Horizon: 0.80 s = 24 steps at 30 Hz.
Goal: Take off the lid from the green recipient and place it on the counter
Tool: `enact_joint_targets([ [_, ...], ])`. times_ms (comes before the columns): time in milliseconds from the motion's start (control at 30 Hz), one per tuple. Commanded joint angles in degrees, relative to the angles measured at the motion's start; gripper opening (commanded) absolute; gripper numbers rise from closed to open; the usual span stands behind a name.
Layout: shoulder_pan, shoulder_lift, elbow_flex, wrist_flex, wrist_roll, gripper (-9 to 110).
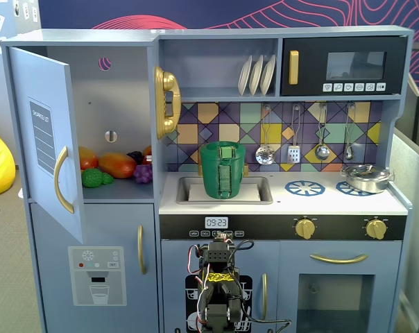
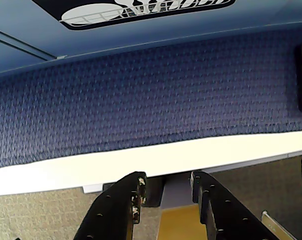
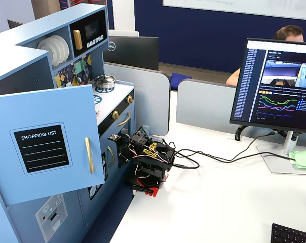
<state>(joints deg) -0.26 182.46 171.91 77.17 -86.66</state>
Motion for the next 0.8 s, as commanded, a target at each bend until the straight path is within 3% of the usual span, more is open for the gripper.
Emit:
enact_joint_targets([
  [0, 4.0, -0.3, -0.2, 10.6, -2.3, 0],
  [367, 4.4, -0.3, -0.2, 10.4, -4.0, 0],
  [467, 5.0, -0.4, -1.1, 4.0, -8.4, 0],
  [633, 3.9, -11.3, -17.7, -10.4, -16.4, 0],
  [767, 3.1, -20.4, -36.6, -19.2, -16.7, 0],
])
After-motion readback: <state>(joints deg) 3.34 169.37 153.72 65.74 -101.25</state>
